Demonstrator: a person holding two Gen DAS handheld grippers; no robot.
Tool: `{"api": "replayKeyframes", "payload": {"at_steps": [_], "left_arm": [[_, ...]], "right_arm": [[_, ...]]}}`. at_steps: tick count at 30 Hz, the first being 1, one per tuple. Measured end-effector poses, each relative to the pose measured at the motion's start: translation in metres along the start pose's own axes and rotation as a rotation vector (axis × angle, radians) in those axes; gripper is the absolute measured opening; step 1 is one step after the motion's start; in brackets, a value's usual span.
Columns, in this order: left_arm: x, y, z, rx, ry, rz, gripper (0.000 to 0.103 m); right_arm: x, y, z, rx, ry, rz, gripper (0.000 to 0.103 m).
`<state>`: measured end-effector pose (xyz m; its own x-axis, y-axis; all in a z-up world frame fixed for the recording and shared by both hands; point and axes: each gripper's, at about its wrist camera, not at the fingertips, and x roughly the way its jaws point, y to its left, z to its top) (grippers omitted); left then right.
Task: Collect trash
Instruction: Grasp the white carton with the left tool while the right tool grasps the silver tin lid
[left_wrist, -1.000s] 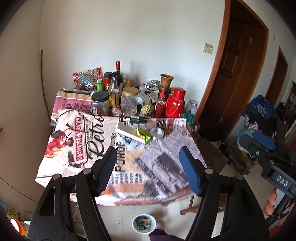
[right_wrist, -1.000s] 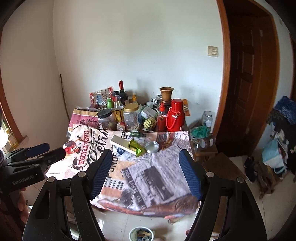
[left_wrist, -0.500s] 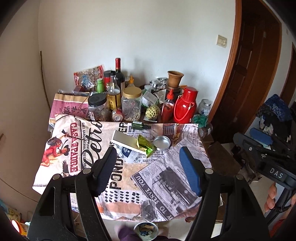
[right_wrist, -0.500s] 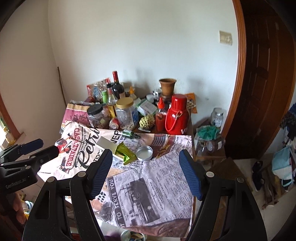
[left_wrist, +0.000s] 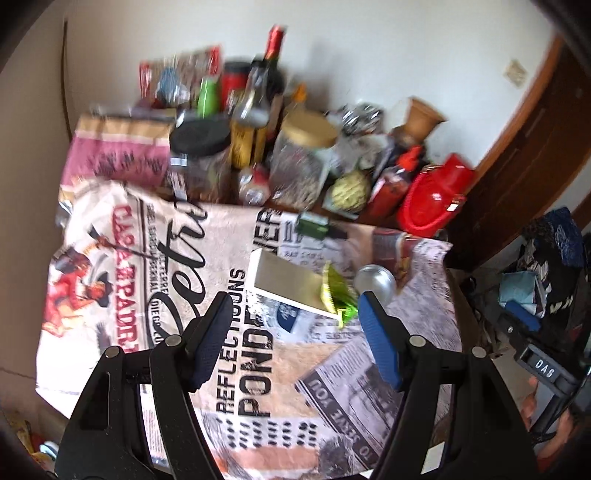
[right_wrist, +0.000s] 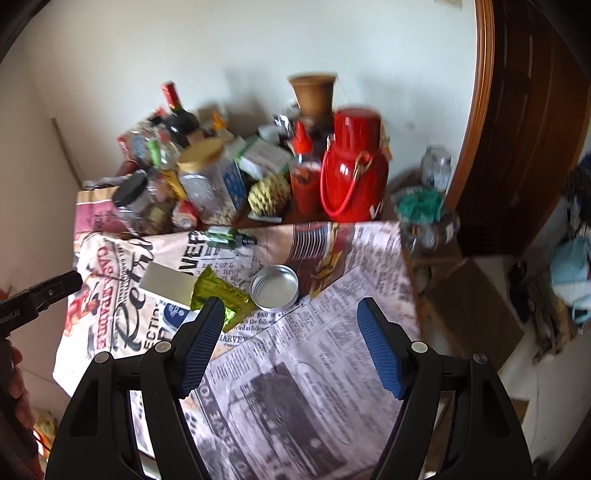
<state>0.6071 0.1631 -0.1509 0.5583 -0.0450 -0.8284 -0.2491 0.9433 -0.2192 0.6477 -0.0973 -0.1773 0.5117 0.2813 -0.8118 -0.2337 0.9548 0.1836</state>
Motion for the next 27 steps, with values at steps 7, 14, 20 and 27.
{"api": "replayKeyframes", "payload": {"at_steps": [7,14,20,27], "left_arm": [[0.083,0.037,0.017,-0.091,0.162,-0.047,0.069],[0.130,0.044,0.017,-0.115,0.237,-0.163,0.062],[0.153,0.041,0.016,-0.094,0.259,-0.169,0.039],[0.145,0.036,0.020,-0.100,0.204,-0.171,0.033]], "right_arm": [[0.080,0.007,0.004,0.026,0.131,-0.064,0.071],[0.148,-0.004,0.004,0.129,0.236,-0.032,0.071],[0.171,-0.005,0.001,0.147,0.260,0.006,0.050],[0.173,0.004,-0.001,0.061,0.229,-0.053,0.013]]}}
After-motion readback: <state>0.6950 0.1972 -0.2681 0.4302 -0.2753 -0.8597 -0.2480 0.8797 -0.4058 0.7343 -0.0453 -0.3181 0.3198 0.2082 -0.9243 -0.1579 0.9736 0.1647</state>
